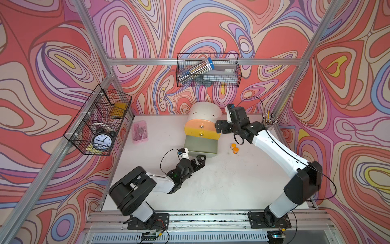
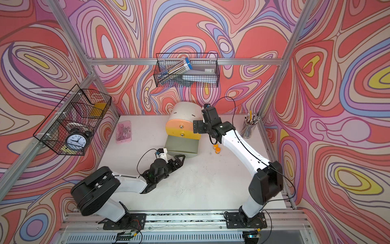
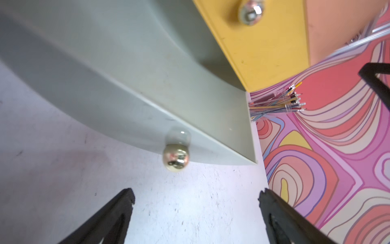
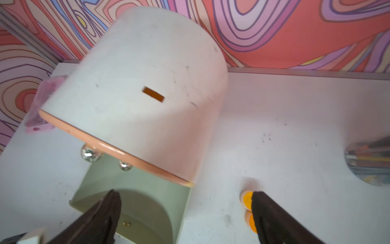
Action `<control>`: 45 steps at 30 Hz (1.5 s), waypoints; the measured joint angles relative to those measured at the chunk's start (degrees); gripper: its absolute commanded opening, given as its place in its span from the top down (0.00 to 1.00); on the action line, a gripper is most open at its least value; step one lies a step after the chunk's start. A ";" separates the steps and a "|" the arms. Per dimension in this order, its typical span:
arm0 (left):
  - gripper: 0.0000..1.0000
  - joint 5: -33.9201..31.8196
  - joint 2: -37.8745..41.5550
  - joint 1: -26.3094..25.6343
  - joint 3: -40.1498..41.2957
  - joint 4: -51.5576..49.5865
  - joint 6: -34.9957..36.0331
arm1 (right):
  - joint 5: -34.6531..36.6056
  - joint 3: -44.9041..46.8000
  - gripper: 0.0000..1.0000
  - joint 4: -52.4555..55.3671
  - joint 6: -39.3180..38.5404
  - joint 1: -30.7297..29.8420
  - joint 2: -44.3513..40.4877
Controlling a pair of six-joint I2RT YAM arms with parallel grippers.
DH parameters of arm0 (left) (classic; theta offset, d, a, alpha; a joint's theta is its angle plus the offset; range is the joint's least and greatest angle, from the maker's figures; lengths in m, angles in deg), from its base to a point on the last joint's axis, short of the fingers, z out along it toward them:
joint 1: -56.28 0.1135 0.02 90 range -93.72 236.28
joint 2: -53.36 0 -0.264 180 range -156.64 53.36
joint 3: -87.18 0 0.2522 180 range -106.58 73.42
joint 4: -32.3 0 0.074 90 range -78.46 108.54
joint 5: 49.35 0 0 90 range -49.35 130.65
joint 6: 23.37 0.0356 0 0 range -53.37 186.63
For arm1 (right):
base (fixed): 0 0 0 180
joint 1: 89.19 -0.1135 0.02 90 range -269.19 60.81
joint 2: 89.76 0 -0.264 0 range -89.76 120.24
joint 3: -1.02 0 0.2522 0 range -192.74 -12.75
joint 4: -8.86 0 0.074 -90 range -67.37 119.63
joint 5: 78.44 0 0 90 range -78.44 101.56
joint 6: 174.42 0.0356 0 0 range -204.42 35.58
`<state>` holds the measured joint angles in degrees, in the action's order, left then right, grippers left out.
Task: Put the paint cans in the drawer according to color
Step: Open the drawer in the storage box, then pick up the paint can at the center of the board.
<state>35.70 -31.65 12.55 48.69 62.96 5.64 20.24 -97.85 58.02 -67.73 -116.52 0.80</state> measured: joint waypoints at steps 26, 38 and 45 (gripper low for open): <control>0.01 7.63 30.73 -3.34 -21.40 -51.91 50.03 | -4.09 21.70 0.32 -4.92 2.25 11.76 9.57; 0.01 6.99 30.49 -3.37 -21.40 -53.13 51.58 | -4.50 15.89 0.67 -5.38 0.83 12.79 18.62; 0.01 4.17 30.80 -3.45 -20.55 -52.61 50.84 | -2.64 17.75 0.79 -6.19 1.22 12.79 15.52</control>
<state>39.87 -0.86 9.10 28.14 10.35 56.48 17.60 -80.10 51.84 -66.51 -103.73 16.32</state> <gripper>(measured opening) 0.988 0.338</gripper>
